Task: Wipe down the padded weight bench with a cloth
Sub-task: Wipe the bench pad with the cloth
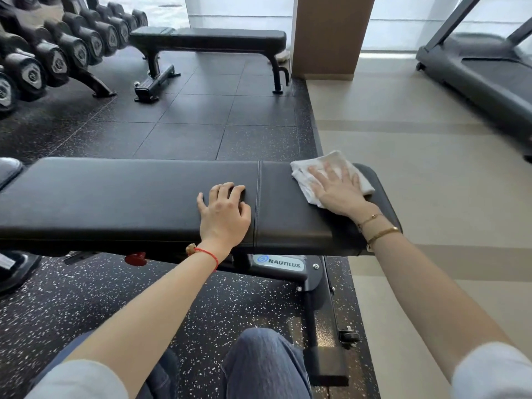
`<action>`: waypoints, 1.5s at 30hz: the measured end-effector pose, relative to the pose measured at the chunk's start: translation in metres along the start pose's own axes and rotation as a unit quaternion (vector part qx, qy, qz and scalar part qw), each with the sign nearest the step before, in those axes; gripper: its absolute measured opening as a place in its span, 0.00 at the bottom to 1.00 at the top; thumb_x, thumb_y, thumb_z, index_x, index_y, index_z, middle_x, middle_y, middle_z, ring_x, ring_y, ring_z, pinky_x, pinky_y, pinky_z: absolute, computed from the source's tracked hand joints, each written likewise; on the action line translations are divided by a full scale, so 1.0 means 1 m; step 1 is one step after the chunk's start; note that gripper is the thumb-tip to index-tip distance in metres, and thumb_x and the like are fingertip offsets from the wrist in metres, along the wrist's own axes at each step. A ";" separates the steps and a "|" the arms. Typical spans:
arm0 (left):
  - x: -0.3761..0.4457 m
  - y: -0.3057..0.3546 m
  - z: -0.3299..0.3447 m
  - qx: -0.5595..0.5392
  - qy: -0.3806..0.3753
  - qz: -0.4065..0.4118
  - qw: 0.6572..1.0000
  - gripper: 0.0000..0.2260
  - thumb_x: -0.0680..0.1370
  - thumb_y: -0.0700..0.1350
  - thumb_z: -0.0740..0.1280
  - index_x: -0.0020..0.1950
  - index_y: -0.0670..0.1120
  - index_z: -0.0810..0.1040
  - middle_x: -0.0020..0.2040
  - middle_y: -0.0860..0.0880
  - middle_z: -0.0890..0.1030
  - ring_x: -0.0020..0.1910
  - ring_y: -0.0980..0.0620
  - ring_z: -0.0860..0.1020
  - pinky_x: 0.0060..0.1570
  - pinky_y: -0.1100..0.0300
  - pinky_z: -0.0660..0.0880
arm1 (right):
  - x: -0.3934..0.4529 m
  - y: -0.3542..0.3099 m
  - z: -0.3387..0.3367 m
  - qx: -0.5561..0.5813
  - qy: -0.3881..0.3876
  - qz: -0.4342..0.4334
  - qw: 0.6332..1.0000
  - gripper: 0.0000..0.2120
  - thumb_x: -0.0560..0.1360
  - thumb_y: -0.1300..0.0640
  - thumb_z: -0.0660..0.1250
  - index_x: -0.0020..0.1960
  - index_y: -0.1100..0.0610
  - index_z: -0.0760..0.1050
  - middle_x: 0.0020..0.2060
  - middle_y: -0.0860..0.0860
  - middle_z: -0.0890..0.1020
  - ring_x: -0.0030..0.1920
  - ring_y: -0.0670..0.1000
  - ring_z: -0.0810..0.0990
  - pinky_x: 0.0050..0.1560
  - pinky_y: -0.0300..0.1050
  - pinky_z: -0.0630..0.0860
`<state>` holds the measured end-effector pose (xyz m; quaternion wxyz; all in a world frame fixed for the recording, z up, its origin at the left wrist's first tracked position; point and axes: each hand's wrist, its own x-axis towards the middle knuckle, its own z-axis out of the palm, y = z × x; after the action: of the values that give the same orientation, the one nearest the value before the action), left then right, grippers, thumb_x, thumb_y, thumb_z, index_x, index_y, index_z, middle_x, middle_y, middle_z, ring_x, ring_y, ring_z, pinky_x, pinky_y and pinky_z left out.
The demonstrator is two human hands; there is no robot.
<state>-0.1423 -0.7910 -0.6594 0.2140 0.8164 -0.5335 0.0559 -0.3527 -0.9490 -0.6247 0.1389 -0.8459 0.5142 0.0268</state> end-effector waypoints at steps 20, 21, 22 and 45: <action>-0.002 0.001 0.001 0.001 -0.016 0.006 1.000 0.18 0.80 0.48 0.57 0.71 0.51 0.70 0.72 0.48 0.70 0.73 0.47 0.63 0.74 0.36 0.53 | -0.083 -0.037 0.043 -0.038 0.087 -0.037 0.995 0.25 0.83 0.43 0.43 0.79 0.39 0.46 0.80 0.49 0.45 0.79 0.61 0.42 0.76 0.62 0.36; -0.002 0.001 0.001 0.001 -0.017 0.005 1.000 0.19 0.80 0.48 0.57 0.71 0.51 0.70 0.72 0.48 0.69 0.73 0.47 0.63 0.74 0.36 0.52 | -0.083 -0.046 0.045 -0.042 0.081 -0.052 0.994 0.25 0.83 0.43 0.43 0.79 0.39 0.45 0.80 0.48 0.45 0.79 0.61 0.41 0.76 0.62 0.36; -0.002 0.000 0.001 0.000 -0.020 0.006 1.000 0.19 0.80 0.48 0.57 0.71 0.51 0.69 0.72 0.48 0.69 0.74 0.47 0.62 0.74 0.37 0.52 | -0.083 -0.053 0.046 -0.043 0.077 -0.064 0.994 0.25 0.83 0.43 0.43 0.79 0.39 0.45 0.80 0.48 0.44 0.78 0.61 0.41 0.76 0.61 0.36; 0.010 -0.110 -0.037 0.028 0.018 -0.082 0.996 0.19 0.79 0.46 0.61 0.69 0.45 0.72 0.69 0.44 0.73 0.70 0.43 0.66 0.71 0.44 0.59 | -0.028 -0.113 0.048 -0.027 0.049 -0.175 0.983 0.24 0.84 0.43 0.44 0.79 0.38 0.45 0.80 0.48 0.46 0.79 0.59 0.40 0.76 0.59 0.35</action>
<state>-0.0345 -0.7468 -0.6546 0.2046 0.8619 -0.4591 0.0673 -0.2622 -0.8636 -0.6421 0.0933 -0.9266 0.3634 -0.0256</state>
